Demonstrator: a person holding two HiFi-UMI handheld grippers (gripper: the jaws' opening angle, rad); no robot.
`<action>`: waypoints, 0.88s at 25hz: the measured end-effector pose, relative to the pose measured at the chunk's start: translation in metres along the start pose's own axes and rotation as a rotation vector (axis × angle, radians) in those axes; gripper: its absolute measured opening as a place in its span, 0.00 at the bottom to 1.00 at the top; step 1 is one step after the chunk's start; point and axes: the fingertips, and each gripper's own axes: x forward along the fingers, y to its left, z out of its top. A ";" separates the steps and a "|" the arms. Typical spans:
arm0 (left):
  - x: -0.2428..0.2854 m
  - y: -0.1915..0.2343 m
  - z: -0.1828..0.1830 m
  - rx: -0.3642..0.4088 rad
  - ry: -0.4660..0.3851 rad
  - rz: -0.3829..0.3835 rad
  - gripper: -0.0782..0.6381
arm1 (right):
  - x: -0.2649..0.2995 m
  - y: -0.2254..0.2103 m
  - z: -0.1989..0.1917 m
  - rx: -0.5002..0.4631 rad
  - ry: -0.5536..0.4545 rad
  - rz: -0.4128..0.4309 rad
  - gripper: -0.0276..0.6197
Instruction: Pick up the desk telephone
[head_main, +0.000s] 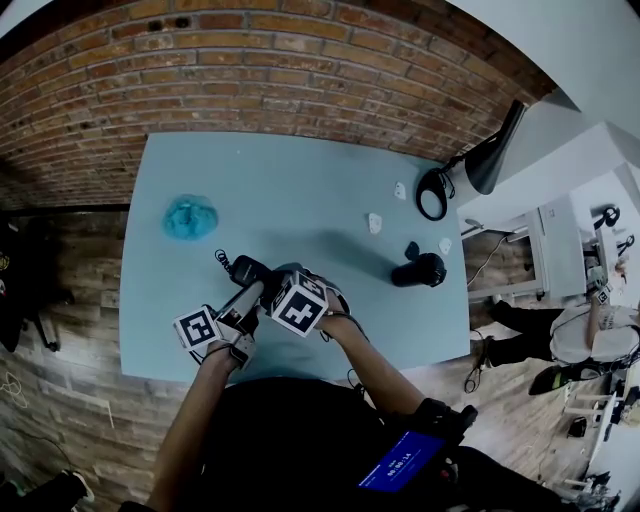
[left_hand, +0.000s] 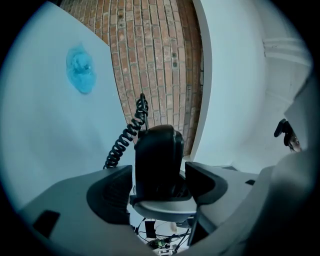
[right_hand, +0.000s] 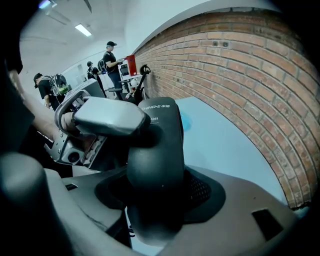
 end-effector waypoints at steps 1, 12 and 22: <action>0.000 0.002 0.000 -0.006 -0.001 0.007 0.59 | 0.000 0.002 0.001 -0.005 0.000 0.002 0.46; 0.001 0.009 -0.002 -0.004 0.021 0.023 0.59 | 0.006 0.019 0.007 -0.030 0.029 0.018 0.46; 0.000 0.006 -0.008 0.003 0.010 -0.012 0.53 | 0.005 0.023 0.002 -0.078 0.049 0.014 0.46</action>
